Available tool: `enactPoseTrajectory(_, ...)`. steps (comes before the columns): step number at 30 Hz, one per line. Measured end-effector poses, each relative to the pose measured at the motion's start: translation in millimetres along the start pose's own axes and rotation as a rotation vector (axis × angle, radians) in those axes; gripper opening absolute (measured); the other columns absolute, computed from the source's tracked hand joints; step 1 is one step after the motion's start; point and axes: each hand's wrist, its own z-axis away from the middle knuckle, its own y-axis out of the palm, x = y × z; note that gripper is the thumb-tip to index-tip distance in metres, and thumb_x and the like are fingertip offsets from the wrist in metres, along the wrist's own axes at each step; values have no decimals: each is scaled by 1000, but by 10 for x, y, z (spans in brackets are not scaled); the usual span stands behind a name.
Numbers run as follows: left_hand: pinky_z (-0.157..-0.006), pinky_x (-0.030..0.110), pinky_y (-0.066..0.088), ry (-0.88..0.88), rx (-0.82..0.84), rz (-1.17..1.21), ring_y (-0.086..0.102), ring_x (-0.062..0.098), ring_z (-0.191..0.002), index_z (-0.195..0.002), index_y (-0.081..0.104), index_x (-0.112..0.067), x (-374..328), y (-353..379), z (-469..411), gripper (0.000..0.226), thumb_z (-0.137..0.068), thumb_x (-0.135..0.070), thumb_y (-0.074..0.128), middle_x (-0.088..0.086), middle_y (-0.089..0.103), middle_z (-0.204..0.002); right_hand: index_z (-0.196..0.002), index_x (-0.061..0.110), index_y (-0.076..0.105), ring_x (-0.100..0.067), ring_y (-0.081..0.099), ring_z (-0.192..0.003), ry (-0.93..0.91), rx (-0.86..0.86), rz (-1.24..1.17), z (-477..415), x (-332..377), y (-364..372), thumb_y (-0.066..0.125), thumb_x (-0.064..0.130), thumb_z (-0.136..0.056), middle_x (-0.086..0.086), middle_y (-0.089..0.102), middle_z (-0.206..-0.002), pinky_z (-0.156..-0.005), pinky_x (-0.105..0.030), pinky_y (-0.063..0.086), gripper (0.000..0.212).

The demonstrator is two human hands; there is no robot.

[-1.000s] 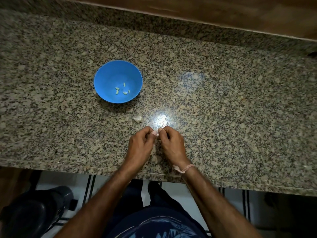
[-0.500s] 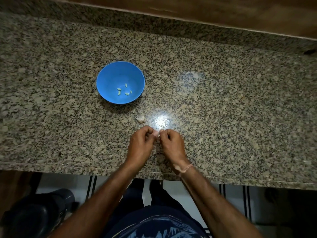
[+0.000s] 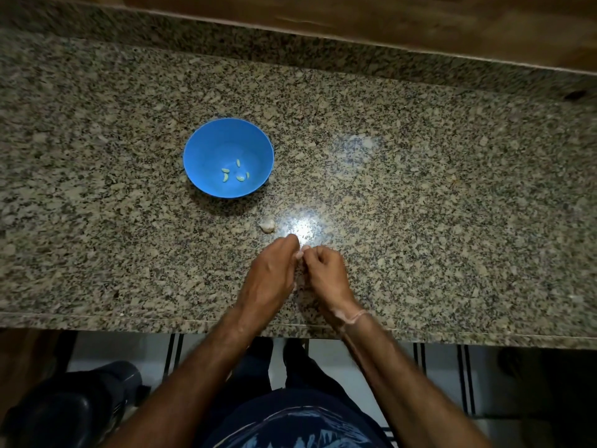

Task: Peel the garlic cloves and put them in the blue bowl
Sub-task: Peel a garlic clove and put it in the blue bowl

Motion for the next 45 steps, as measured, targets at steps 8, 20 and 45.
enactPoseTrajectory(8,-59,28,38,-432,120,480,47,11,-69,-89,53,-18,19,-51,-70,24,-110,-27,46,-2,55,-77,-89,8,66,-19,65,-72,-64,75,-89,42,-53,-45,64,26,-102,-7,69,-79,-72,-34,58,22)
enactPoseTrajectory(20,-62,15,42,-321,46,390,52,0,-70,-91,56,-23,-38,-27,-19,21,-109,-31,49,-8,59,-79,-85,10,62,-17,57,-73,-56,3,20,-59,-15,-34,61,32,-103,-5,62,-80,-73,-35,56,29)
enactPoseTrajectory(45,-55,27,35,-468,-81,247,44,10,-61,-80,56,-23,-82,100,-125,30,-108,-31,49,-4,54,-70,-97,16,76,-3,70,-83,-370,-30,156,-87,-101,-109,73,16,-96,10,74,-88,-76,-16,56,3)
